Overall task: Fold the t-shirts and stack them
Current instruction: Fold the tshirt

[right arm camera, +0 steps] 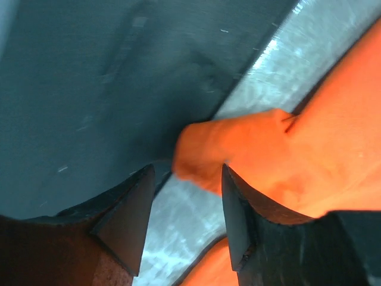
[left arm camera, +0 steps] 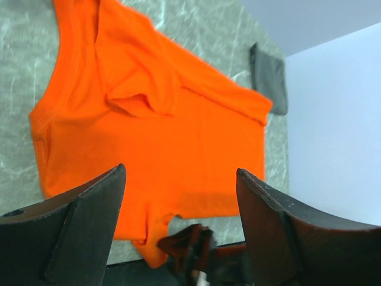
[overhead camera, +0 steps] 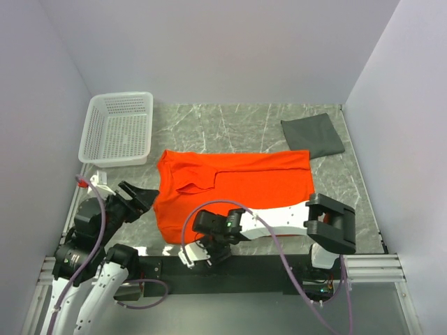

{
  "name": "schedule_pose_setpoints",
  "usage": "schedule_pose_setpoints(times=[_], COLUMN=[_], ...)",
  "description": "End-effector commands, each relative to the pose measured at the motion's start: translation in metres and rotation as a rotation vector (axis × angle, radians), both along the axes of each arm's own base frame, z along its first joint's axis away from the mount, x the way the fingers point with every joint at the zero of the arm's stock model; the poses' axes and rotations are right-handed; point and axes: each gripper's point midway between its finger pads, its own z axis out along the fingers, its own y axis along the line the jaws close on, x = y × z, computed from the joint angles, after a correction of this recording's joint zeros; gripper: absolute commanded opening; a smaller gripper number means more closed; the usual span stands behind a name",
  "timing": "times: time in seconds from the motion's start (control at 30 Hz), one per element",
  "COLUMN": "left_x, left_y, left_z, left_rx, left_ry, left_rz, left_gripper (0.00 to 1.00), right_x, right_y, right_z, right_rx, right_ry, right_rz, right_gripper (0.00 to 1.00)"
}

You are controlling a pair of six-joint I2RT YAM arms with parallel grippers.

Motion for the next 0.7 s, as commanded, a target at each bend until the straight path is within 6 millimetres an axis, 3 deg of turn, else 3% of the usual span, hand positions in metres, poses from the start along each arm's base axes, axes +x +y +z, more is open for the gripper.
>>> schedule_pose_setpoints(times=[0.0, 0.13, 0.23, 0.27, 0.33, 0.43, 0.47, 0.5, 0.57, 0.6, 0.67], left_x=[-0.006, -0.009, -0.011, -0.011, -0.011, -0.009, -0.008, -0.006, -0.002, 0.002, 0.007], left_y=[0.009, 0.01, 0.011, 0.011, 0.012, 0.008, 0.003, 0.001, -0.004, -0.008, -0.012], left_z=[0.029, 0.034, 0.037, 0.038, 0.036, 0.037, 0.042, 0.043, 0.043, 0.05, 0.053], left_rx=[0.008, 0.009, 0.016, 0.019, 0.032, 0.05, 0.043, 0.054, 0.057, 0.062, 0.063], left_ry=[-0.095, -0.124, -0.141, -0.145, -0.155, -0.189, -0.219, -0.235, -0.256, -0.284, -0.299], left_rz=[0.027, 0.023, 0.022, 0.02, 0.014, -0.016, -0.042, -0.055, -0.083, -0.106, -0.118], left_gripper=[0.8, 0.8, 0.8, 0.8, 0.81, 0.82, 0.82, 0.83, 0.83, 0.83, 0.84], right_x=[0.018, 0.016, 0.013, 0.012, 0.011, 0.027, 0.049, 0.052, 0.075, 0.095, 0.108], right_y=[0.021, 0.018, 0.015, 0.018, 0.017, 0.02, 0.015, 0.015, 0.011, 0.002, 0.001], right_z=[0.007, -0.003, -0.007, -0.001, 0.008, 0.042, 0.055, 0.064, 0.075, 0.076, 0.076], right_rx=[0.039, 0.015, -0.011, 0.006, 0.021, 0.106, 0.142, 0.169, 0.21, 0.219, 0.25], right_ry=[-0.065, -0.053, -0.032, -0.019, 0.006, 0.09, 0.123, 0.182, 0.234, 0.273, 0.35], right_rz=[-0.068, -0.072, -0.071, -0.068, -0.074, -0.139, -0.224, -0.244, -0.331, -0.433, -0.505], right_gripper=[0.55, 0.51, 0.32, 0.17, 0.04, 0.0, 0.0, 0.0, 0.0, 0.0, 0.0])
